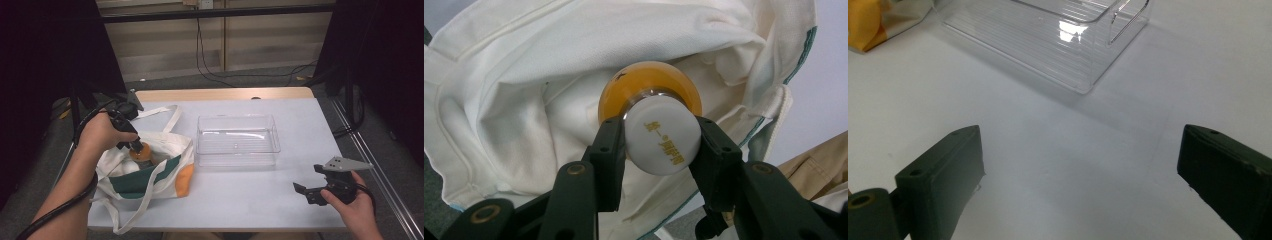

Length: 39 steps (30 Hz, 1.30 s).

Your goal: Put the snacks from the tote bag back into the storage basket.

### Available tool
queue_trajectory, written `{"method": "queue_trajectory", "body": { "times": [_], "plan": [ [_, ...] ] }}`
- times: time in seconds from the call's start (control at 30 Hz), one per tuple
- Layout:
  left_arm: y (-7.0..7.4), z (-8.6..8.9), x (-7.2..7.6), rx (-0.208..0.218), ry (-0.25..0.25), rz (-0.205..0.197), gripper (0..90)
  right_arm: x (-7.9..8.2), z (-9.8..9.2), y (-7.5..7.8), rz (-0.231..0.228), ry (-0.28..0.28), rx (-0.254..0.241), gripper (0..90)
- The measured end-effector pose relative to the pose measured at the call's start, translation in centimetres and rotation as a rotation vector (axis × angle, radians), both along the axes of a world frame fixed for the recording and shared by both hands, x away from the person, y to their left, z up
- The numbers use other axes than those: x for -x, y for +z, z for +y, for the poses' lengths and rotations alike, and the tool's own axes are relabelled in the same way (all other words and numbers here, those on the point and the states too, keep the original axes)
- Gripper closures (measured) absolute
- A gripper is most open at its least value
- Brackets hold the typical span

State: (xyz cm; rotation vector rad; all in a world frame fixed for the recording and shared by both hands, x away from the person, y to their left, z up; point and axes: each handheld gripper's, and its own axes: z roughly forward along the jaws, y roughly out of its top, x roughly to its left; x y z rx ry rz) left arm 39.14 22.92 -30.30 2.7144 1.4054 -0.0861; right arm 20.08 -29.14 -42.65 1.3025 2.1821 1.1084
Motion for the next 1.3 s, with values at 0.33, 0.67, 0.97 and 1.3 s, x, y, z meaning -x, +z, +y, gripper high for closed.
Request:
{"method": "queue_trajectory", "body": {
  "times": [0.33, 0.67, 0.97, 1.3],
  "plan": [
    [0.2, 0.2, 0.1, -0.001, 0.003, 0.014, 59.4, -0.1, 0.0, -0.1, 0.002, -0.001, -0.004, 4.4],
    [1.6, -0.4, 0.4, -0.033, -0.024, 0.012, 59.4, -0.1, 0.1, 0.0, 0.005, 0.001, -0.005, 4.4],
    [4.1, -0.4, 0.7, -0.033, -0.036, 0.0, 59.4, -0.1, 0.0, -0.1, 0.001, -0.001, -0.008, 4.3],
    [7.3, -0.2, 1.2, -0.038, -0.032, -0.007, 59.4, -0.1, 0.1, -0.1, 0.001, 0.0, -0.005, 4.3]
  ]
}}
